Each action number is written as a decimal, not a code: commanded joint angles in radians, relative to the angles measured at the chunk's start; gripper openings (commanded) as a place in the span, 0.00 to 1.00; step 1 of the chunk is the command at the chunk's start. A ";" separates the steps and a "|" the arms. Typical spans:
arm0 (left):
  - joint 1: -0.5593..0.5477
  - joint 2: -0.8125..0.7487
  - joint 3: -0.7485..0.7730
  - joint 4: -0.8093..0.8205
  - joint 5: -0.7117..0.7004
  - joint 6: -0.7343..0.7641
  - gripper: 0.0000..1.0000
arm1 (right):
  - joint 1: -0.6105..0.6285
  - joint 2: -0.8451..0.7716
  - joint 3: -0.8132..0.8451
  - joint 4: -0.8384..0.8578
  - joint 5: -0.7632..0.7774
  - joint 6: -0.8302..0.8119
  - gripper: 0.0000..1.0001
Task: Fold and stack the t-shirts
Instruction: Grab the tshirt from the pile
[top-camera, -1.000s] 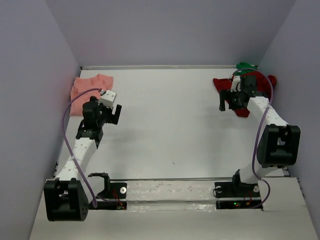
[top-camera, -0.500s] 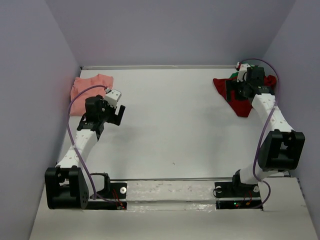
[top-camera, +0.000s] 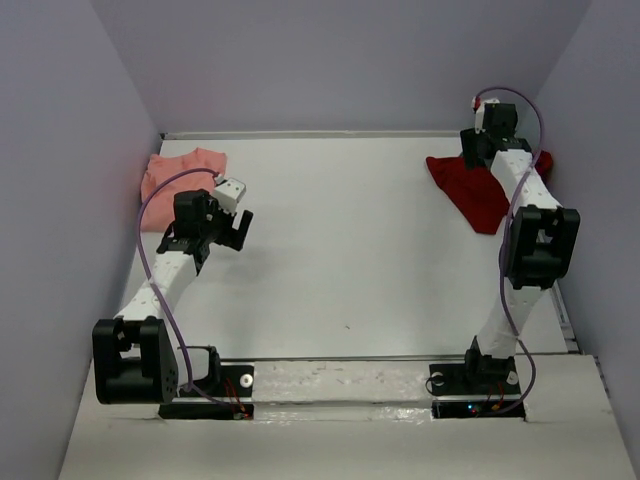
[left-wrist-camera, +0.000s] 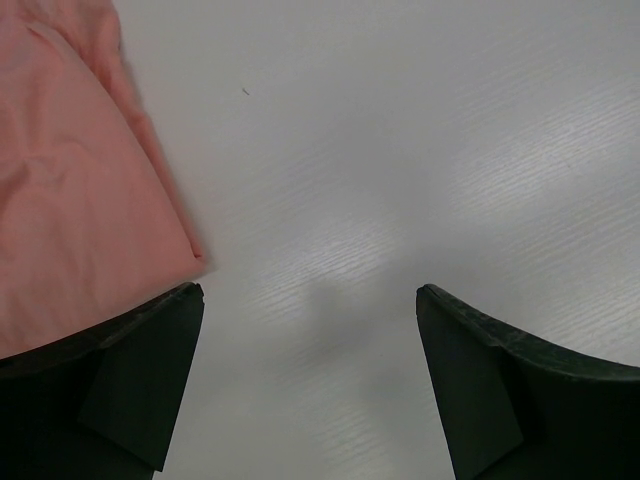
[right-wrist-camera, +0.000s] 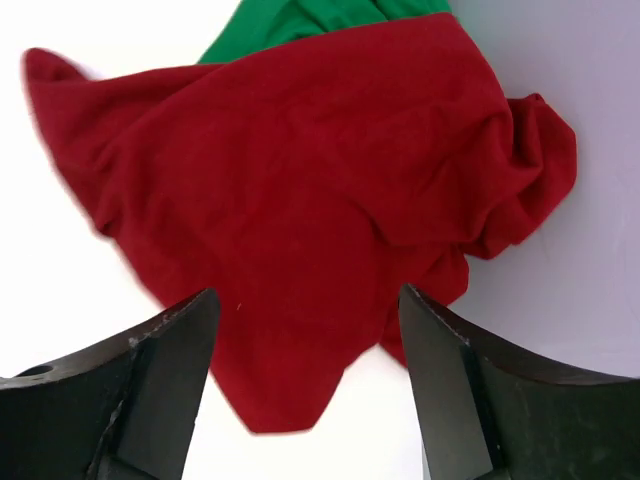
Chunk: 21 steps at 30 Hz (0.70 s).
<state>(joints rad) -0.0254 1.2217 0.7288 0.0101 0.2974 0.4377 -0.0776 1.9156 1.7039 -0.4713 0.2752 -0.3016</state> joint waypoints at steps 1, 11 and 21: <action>-0.004 0.002 0.012 0.021 0.016 0.022 0.99 | -0.010 0.103 0.086 0.023 0.082 -0.025 0.76; -0.004 0.013 0.004 0.008 0.003 0.015 0.99 | -0.039 0.307 0.093 0.022 0.050 -0.060 0.62; -0.007 0.073 0.018 -0.009 -0.023 0.013 0.99 | -0.048 0.313 0.014 0.017 0.010 -0.087 0.00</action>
<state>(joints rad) -0.0261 1.2900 0.7288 0.0051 0.2832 0.4480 -0.1089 2.2395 1.7531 -0.4473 0.3145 -0.3729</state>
